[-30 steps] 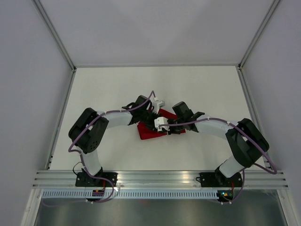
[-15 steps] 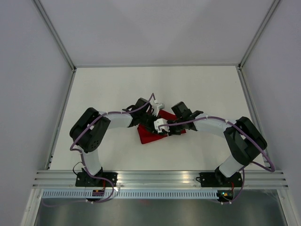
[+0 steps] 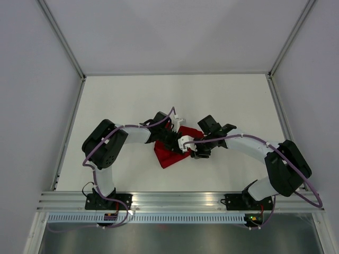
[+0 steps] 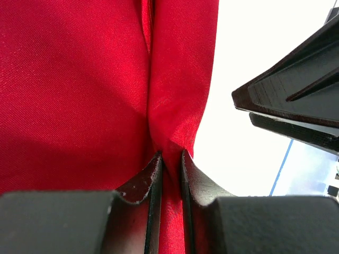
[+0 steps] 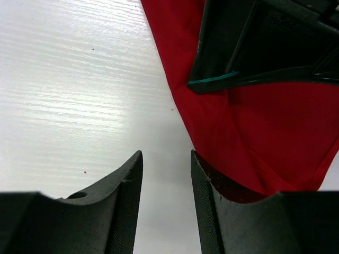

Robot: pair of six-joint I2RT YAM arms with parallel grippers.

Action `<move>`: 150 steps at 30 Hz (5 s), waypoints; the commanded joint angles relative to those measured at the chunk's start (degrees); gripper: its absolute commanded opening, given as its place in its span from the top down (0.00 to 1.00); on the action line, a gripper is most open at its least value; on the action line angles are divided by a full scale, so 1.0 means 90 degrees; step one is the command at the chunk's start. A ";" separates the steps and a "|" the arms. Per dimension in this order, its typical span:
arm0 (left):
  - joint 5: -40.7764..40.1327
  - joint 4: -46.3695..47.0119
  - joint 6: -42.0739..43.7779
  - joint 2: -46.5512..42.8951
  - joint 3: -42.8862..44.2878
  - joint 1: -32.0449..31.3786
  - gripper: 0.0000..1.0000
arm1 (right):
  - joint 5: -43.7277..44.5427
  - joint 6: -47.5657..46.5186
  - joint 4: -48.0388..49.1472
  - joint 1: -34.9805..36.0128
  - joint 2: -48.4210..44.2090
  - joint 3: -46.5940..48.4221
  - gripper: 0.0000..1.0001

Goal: Fold the napkin, place the utensils inside, and roll it up
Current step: Roll the napkin with the utensil

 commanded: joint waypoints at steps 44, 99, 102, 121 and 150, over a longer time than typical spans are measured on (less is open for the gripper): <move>0.0123 -0.0668 0.0433 0.0619 -0.0011 -0.0170 0.89 | 0.0103 0.0394 0.0476 0.0418 0.1035 0.0284 0.83; -0.5108 0.0551 -0.1334 -0.3790 -0.0780 0.1460 0.51 | 0.0181 0.0247 0.0086 0.0408 0.1591 0.0460 1.00; -0.4823 0.1000 -0.2200 -0.4388 -0.1034 0.2004 0.26 | 0.0172 0.0247 -0.0002 0.0398 0.1679 0.0567 0.99; -0.4692 0.3336 0.1290 -0.7291 -0.2432 0.1180 0.11 | -0.0833 -0.0289 -0.2706 -0.0285 0.3825 0.3152 0.99; -0.6020 0.2965 0.5287 -0.2732 -0.2530 -0.3568 0.10 | -0.0991 -0.0007 -0.4602 -0.0735 0.5976 0.5411 1.00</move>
